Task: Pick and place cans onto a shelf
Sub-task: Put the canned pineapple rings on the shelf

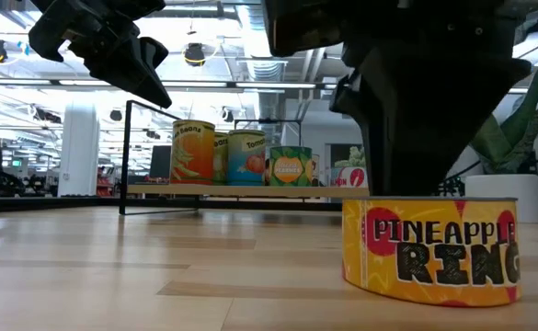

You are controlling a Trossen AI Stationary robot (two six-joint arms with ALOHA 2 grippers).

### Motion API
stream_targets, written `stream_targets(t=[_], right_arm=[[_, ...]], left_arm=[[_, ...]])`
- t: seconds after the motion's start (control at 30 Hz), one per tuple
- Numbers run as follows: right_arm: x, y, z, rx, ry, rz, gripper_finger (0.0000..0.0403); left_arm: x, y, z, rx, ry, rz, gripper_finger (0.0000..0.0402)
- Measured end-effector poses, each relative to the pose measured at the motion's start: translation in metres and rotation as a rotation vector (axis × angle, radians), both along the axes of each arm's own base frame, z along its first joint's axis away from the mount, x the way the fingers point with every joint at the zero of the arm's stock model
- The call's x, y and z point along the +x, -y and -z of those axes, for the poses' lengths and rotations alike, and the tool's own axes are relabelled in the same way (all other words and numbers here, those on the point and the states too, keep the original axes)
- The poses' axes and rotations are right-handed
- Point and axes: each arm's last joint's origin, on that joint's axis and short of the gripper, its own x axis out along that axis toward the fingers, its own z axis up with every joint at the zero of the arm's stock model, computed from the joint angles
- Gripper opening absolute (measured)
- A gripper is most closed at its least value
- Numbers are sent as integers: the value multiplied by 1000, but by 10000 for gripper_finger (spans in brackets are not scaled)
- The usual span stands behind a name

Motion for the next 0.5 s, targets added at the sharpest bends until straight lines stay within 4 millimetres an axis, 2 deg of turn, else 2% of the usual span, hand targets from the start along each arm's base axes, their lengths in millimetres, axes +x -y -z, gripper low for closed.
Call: stream_targets(t=[0.1, 0.23, 0.4, 0.5], right_arm=[[2, 3, 1, -15, 6, 8, 80], [6, 12, -4, -21, 23, 24, 17], [17, 29, -18, -61, 8, 17, 9], [21, 43, -40, -108, -43, -32, 6]], left_arm=[[0, 0, 0, 0, 0, 0, 0], [0, 0, 0, 2, 0, 2, 0], [0, 0, 0, 2, 0, 2, 0], [0, 0, 0, 3, 0, 2, 0]])
